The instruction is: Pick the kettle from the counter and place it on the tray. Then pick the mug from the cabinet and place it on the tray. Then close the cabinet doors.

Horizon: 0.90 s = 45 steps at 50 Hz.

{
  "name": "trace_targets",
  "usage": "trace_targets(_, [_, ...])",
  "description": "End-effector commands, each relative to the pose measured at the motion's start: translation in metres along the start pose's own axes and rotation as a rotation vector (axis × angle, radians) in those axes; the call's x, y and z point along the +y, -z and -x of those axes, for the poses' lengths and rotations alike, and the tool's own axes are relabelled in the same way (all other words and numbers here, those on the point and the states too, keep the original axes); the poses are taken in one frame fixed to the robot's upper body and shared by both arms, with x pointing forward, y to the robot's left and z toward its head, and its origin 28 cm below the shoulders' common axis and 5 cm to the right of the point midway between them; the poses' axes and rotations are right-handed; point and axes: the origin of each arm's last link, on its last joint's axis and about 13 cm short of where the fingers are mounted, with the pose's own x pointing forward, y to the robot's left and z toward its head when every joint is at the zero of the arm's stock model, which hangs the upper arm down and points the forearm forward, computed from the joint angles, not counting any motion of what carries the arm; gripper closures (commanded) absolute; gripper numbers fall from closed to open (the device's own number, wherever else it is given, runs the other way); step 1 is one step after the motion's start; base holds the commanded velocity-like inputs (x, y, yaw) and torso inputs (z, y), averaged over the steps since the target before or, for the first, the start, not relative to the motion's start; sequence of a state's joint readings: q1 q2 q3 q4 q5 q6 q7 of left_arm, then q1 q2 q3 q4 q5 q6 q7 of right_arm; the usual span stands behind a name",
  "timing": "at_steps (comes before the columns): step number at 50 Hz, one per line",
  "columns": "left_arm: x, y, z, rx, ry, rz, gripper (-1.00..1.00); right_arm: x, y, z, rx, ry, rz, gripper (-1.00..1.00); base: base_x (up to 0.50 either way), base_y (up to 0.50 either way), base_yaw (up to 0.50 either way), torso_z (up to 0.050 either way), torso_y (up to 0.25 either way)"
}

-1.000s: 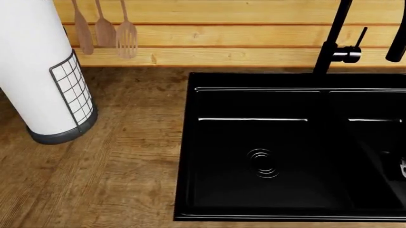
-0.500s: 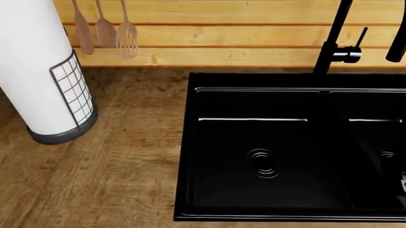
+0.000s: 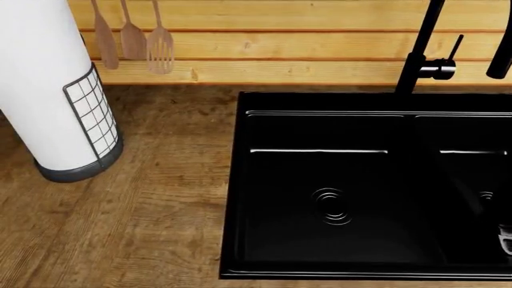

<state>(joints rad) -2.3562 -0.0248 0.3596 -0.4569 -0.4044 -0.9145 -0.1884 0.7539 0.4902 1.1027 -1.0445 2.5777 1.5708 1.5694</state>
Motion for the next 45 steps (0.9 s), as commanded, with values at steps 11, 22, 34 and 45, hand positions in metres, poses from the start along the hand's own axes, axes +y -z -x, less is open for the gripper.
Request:
trace_targets(11, [-0.019, 0.051, -0.017, 0.265, 0.146, -0.088, -1.00, -0.008, -0.008, 0.006, -0.109, -0.035, 0.029, -1.00, 0.00, 0.00, 0.00, 0.000, 0.000])
trace_targets(22, [-0.033, 0.070, -0.020, 0.310, 0.220, -0.117, -1.00, -0.008, -0.008, 0.006, -0.117, -0.040, 0.026, -1.00, 0.00, 0.00, 0.00, 0.000, 0.000])
trace_targets(34, [-0.044, 0.096, -0.020, 0.367, 0.284, -0.222, -1.00, -0.007, -0.007, 0.005, -0.107, -0.044, 0.026, -1.00, 0.00, 0.00, 0.00, 0.000, 0.000])
trace_targets(45, [-0.048, 0.123, -0.016, 0.443, 0.307, -0.296, -1.00, -0.006, -0.007, 0.004, -0.100, -0.048, 0.025, -1.00, 0.00, 0.00, 0.00, 0.000, 0.000])
